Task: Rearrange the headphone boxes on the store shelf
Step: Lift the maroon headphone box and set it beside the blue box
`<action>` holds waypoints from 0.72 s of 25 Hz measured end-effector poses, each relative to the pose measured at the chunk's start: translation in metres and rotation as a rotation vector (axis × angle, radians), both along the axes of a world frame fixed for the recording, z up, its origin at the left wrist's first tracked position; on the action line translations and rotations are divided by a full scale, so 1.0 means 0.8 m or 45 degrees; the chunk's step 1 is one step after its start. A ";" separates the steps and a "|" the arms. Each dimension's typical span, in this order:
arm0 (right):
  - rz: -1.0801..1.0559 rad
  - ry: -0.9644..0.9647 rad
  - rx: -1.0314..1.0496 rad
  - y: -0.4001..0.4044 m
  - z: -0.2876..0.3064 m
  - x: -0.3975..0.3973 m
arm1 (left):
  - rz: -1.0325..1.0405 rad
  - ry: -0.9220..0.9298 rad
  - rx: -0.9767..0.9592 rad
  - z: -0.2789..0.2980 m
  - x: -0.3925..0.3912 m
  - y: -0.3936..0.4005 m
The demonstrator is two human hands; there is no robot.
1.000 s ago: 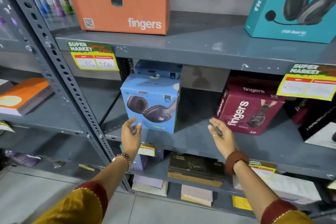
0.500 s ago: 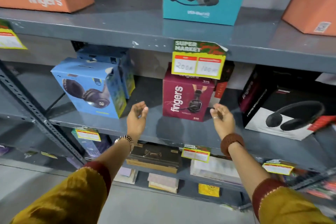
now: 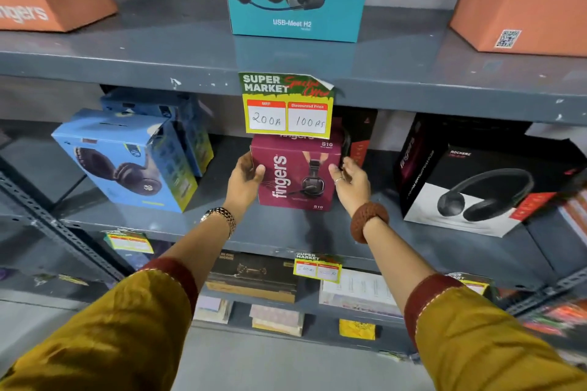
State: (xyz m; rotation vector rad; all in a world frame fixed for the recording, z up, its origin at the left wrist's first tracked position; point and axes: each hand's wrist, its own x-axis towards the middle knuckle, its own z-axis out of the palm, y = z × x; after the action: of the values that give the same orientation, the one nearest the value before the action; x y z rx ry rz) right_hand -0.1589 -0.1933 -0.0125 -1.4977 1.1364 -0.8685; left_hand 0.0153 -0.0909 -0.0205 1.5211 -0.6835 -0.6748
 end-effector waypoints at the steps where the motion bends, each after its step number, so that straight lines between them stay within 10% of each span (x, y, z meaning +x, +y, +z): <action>1: -0.013 -0.001 -0.019 0.005 0.001 -0.004 | 0.007 -0.001 -0.003 0.000 -0.003 0.009; 18: 0.020 0.051 -0.208 0.149 0.032 0.006 | -0.096 -0.003 -0.025 0.052 0.044 0.204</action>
State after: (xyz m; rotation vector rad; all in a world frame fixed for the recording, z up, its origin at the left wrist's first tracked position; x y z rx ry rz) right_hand -0.1544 -0.0744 0.0129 -1.6620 1.1027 -0.9430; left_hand 0.0507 0.0721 0.0210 1.4844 -0.7500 -0.7211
